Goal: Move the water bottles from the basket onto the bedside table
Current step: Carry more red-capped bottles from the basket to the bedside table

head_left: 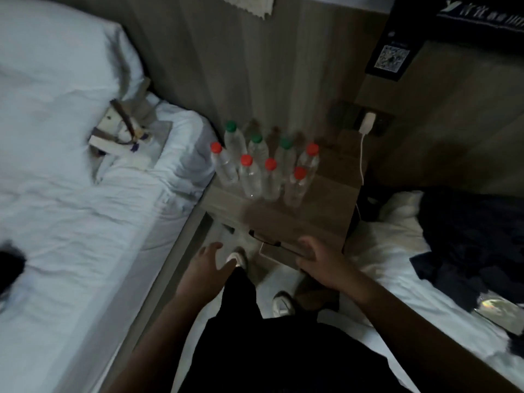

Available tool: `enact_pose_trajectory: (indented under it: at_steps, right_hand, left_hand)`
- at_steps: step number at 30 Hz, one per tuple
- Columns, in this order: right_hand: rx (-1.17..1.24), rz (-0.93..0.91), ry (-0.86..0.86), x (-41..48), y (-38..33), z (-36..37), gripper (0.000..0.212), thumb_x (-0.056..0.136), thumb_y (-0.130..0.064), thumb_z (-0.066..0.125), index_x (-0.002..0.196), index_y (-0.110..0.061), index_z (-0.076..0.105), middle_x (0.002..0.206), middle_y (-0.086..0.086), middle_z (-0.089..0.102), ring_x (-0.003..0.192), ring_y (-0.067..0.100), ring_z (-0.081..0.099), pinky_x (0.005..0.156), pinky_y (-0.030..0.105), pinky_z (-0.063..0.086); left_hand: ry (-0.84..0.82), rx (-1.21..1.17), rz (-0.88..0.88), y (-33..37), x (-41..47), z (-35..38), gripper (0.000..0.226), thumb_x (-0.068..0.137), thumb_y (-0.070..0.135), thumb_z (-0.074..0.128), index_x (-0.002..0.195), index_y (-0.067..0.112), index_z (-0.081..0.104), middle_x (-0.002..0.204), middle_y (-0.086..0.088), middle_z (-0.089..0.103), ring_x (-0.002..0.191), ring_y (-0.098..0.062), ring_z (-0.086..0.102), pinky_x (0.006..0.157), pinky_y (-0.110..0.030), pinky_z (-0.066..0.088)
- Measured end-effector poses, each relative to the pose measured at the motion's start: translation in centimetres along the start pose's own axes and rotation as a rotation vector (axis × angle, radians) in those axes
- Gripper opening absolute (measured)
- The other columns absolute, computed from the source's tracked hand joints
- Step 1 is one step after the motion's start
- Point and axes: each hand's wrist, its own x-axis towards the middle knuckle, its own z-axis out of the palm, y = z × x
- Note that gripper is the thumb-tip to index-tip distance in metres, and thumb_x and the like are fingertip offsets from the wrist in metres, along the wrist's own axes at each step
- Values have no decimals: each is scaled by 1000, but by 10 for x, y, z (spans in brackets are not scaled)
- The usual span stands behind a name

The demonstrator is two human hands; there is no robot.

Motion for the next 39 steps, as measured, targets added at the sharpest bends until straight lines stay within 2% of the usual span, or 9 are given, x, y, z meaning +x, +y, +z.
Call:
enact_pose_trajectory:
  at_steps: [4,8,11,16,23,26,28,32,39]
  right_hand:
    - [-156,-85,52,-25,7,4,54,90,-31,58,139,-21,39,139,2,49,125,19,48,98,28,40]
    - [-296,-183,-56,-37,2,16,63,88,-32,58,144,-23,32,146,2,41,133,21,40,107,32,36]
    - [-429,-229,-135,-40,-4,37,65,83,-37,59,142,-25,34,146,4,43,132,22,41,107,39,38]
    - [-602,-335,-263,-51,-30,90,62,89,-33,56,145,-17,31,149,8,34,135,23,35,111,37,32]
    - [-857,-474,-315,-100,-56,194,69,90,-40,51,149,-25,17,156,3,20,142,26,23,114,43,26]
    - [-1036,-443,-320,-132,-60,252,78,88,-48,49,150,-33,4,160,2,-3,147,31,-2,113,58,7]
    - [-1109,-422,-319,-160,-58,292,83,86,-58,46,149,-38,-4,159,1,-14,145,33,-13,107,69,-2]
    - [-1126,-488,-382,-211,-53,374,89,83,-64,46,147,-40,-10,158,2,-19,144,34,-20,105,71,-6]
    - [-1261,-673,-495,-279,-57,479,92,81,-68,47,147,-41,-10,158,2,-19,143,34,-21,104,72,-10]
  left_hand:
    - [64,45,-41,-17,-55,14,59,85,42,61,134,13,45,136,-11,49,126,-26,47,105,-36,38]
    - [152,86,-116,-34,-106,20,58,86,44,57,135,16,42,134,-10,49,122,-28,48,102,-36,39]
    - [218,46,-179,-51,-141,28,58,86,44,57,134,16,42,135,-8,49,124,-27,47,103,-37,39]
    - [238,-12,-301,-82,-196,45,58,89,45,54,137,17,39,141,-6,44,130,-23,41,107,-34,35]
    - [401,-194,-458,-144,-290,80,60,89,47,52,139,19,36,142,-6,43,128,-22,43,103,-35,38]
    - [416,-235,-491,-183,-346,103,72,85,58,49,144,21,29,149,-5,35,137,-22,31,109,-38,33]
    - [412,-248,-517,-207,-386,118,77,85,61,47,147,24,22,156,-4,22,145,-23,15,116,-40,21]
    - [436,-276,-635,-254,-457,142,80,85,65,39,149,31,7,160,1,0,147,-22,-6,119,-47,8]
    - [444,-299,-809,-310,-545,166,83,86,67,34,150,29,-2,159,0,-9,146,-24,-15,117,-50,-1]
